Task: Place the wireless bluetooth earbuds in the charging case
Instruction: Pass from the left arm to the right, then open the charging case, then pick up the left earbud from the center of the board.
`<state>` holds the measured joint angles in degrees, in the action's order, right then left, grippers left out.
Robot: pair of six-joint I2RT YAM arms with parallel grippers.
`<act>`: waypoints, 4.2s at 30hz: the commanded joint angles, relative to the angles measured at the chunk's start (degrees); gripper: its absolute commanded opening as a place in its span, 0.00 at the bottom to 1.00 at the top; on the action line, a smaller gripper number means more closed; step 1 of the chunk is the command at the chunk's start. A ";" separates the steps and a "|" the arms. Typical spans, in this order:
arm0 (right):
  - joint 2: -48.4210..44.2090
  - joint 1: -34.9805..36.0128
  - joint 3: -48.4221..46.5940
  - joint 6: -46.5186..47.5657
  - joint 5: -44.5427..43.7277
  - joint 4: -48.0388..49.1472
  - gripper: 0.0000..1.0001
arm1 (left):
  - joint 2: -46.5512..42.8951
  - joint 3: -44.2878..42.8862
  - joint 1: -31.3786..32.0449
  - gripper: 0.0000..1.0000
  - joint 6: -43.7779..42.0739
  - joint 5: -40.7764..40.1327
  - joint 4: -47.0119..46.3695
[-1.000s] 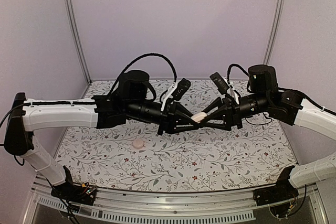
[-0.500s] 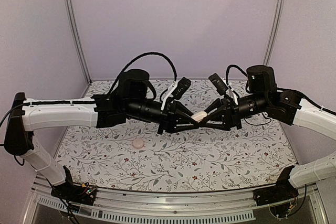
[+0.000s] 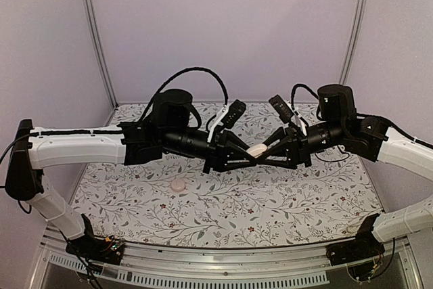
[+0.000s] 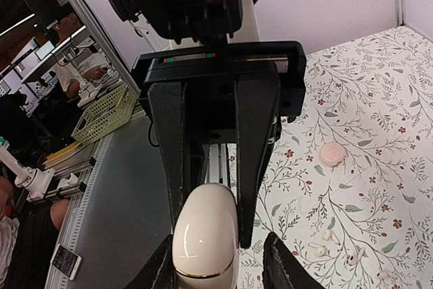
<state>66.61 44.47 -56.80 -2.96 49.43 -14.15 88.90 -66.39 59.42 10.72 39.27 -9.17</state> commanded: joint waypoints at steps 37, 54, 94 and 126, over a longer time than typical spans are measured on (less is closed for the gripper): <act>-1.13 0.00 0.91 -0.19 -0.21 0.00 0.39 | -1.21 -0.58 0.63 0.00 0.15 0.19 -2.13; -1.48 0.00 1.20 0.19 -0.30 0.41 0.24 | -3.60 0.02 -0.11 0.50 -1.36 -2.25 -0.01; -0.87 1.41 0.90 5.05 0.40 -1.91 0.15 | -4.37 -2.52 -3.95 0.47 -0.24 -13.30 4.34; -11.19 -3.87 15.88 -2.10 -7.89 12.50 0.14 | -7.18 17.95 -5.63 0.47 7.77 -26.34 19.38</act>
<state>57.45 41.10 -41.91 -3.62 42.83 -4.10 80.75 -50.87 50.72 14.83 15.57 9.50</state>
